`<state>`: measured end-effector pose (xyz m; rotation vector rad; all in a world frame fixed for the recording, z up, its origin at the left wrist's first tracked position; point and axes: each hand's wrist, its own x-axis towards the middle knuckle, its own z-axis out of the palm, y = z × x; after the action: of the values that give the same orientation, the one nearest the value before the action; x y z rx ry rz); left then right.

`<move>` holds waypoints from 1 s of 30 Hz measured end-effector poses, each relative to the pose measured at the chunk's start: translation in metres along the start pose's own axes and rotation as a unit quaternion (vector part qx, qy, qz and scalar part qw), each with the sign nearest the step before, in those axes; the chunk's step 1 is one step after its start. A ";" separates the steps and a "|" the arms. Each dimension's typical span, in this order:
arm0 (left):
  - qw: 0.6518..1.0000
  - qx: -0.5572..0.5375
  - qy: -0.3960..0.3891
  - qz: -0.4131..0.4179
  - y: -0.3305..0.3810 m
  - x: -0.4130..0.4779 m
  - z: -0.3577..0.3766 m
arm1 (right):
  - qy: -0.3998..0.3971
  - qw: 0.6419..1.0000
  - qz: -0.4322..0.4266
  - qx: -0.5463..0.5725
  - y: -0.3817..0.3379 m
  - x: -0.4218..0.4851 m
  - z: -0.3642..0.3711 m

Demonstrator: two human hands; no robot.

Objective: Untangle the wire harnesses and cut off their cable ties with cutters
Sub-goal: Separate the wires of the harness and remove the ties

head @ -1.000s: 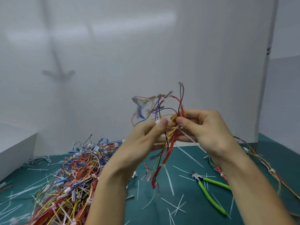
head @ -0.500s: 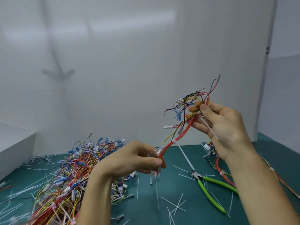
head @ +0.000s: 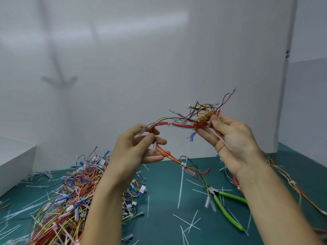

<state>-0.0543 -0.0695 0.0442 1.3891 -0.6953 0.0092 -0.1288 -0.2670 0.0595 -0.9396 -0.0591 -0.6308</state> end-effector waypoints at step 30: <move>0.971 -0.137 0.004 -0.197 -0.012 0.011 0.002 | -0.320 0.746 0.005 -0.584 0.026 -0.011 0.004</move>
<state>-0.0414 -0.0784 0.0386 1.2372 -0.3859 -0.3820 -0.1239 -0.2478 0.0393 -2.3705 -0.2933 -0.2396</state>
